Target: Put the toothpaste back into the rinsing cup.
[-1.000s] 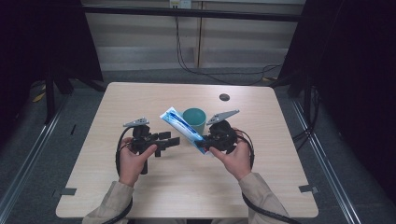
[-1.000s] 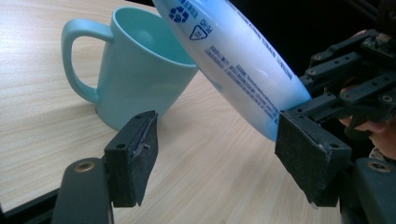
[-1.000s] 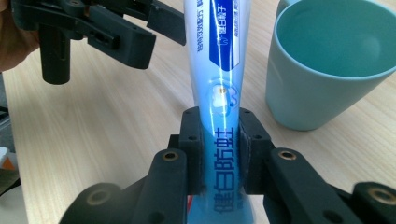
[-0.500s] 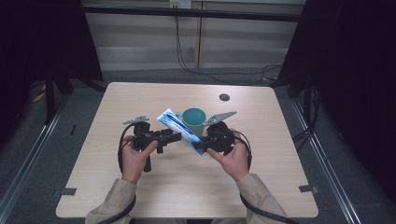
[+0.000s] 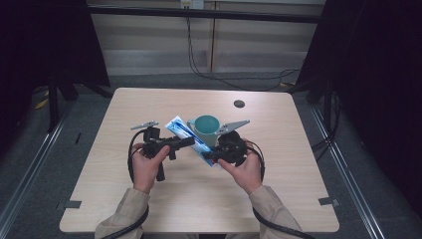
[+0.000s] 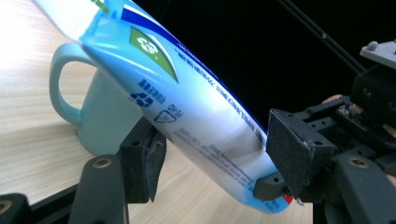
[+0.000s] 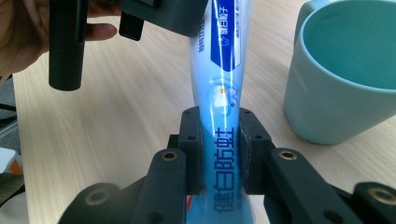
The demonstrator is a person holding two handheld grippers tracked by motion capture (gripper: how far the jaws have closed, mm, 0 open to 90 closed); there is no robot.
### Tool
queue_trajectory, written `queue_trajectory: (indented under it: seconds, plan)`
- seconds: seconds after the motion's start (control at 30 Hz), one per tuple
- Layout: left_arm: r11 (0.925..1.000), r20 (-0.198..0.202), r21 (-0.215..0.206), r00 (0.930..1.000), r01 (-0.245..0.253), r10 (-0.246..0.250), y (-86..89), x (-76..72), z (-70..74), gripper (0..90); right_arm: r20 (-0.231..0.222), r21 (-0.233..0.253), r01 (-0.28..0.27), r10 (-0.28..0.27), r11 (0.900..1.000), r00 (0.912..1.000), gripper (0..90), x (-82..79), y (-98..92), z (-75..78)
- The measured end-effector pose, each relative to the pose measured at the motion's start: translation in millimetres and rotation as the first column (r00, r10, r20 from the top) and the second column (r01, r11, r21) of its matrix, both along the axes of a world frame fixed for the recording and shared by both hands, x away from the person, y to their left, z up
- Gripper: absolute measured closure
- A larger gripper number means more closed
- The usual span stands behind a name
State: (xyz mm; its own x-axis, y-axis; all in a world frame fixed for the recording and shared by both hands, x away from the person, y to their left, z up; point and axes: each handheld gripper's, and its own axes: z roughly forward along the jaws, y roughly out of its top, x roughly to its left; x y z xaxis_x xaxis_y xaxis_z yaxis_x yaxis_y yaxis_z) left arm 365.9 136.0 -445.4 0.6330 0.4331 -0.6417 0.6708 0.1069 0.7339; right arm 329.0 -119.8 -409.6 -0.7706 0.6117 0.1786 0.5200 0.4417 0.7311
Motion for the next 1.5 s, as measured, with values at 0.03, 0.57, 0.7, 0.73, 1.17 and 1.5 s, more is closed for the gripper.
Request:
queue_trajectory:
  seconds: [0.03, 0.57, 0.7, 0.73, 1.17, 1.5]
  plan:
    - [1.0, 0.0, 0.001, 1.0, -0.003, 0.003, -0.4, 0.0, 0.4, 38.2, 0.002, 0.002, 0.002, -0.002, 1.0, 1.0, 74.6, -0.1, 0.1, 0.0]
    - [0.9976, -0.038, -0.048, 0.9981, -0.049, 0.047, -10.5, -2.2, -0.5, 40.7, 0.013, 0.02, 0.021, -0.021, 1.0, 0.9997, 74.2, -2.8, -2.4, -1.6]
    - [0.9961, -0.051, -0.06, 0.9968, -0.064, 0.061, -11.6, -3.0, -1.0, 41.0, 0.02, 0.015, 0.019, -0.019, 1.0, 0.9996, 74.1, -3.4, -1.4, -2.0]
    - [0.9954, -0.059, -0.062, 0.9959, -0.072, 0.069, -11.8, -3.5, -0.5, 41.0, 0.021, 0.016, 0.021, -0.021, 1.0, 0.9996, 74.2, -3.7, -0.7, -2.0]
    - [0.9928, -0.081, -0.084, 0.9936, -0.086, 0.079, -12.9, -4.7, -2.0, 42.8, 0.027, 0.018, 0.012, -0.013, 1.0, 0.9996, 74.0, -4.1, 1.6, -1.6]
    - [0.9875, -0.098, -0.118, 0.9907, -0.105, 0.094, -12.3, -4.4, -3.2, 50.5, 0.019, 0.017, 0.011, -0.011, 1.0, 0.9998, 73.1, -4.5, 4.7, -4.7]
